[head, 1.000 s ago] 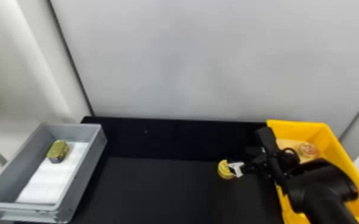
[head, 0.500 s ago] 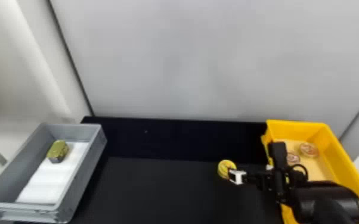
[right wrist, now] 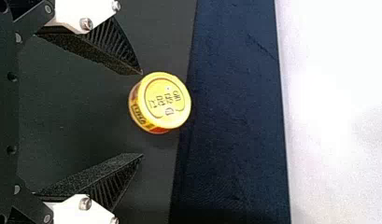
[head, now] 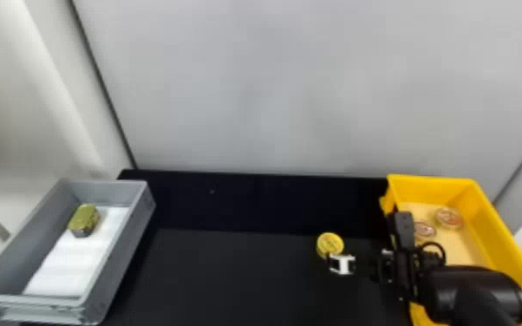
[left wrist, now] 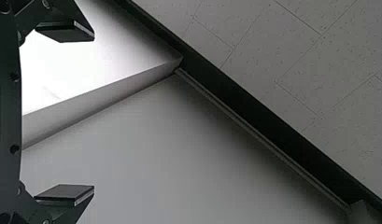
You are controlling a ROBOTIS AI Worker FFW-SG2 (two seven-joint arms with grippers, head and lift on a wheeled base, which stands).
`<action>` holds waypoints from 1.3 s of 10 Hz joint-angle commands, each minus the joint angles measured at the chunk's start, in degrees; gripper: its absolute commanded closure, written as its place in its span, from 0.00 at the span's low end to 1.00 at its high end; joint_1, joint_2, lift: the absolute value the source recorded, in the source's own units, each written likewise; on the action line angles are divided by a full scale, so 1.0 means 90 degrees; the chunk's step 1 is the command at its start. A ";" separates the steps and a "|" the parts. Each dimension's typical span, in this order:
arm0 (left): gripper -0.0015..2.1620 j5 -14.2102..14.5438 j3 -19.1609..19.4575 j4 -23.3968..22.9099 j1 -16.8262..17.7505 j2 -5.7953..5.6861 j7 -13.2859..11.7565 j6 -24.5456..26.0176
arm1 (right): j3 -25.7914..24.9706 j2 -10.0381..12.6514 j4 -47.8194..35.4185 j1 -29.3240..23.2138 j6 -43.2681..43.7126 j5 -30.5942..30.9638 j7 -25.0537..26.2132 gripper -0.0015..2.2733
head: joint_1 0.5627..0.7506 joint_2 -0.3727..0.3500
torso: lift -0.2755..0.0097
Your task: Pick up the round yellow can and place it in the yellow rectangular box
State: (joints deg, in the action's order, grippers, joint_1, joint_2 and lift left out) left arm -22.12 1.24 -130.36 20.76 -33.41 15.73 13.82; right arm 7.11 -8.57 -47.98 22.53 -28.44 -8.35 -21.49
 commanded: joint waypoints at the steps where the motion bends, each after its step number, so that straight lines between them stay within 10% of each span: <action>1: 0.06 0.0007 -0.0011 0.0002 -0.0012 0.0019 0.0001 -0.0002 | 0.0119 -0.0005 0.0165 0.0231 0.0288 -0.0019 0.0062 0.08 | 0.53 0.59 | 0.93; 13: 0.06 -0.0003 -0.0040 0.0022 -0.0012 0.0117 -0.0028 -0.0050 | 0.0666 0.0025 -0.0011 0.0251 0.0972 0.2550 -0.1081 0.08 | 0.53 0.59 | 0.93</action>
State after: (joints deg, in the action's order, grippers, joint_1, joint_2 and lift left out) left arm -22.13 0.99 -130.16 20.67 -32.56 15.50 13.39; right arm 13.79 -8.37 -48.19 24.37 -20.38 13.17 -30.51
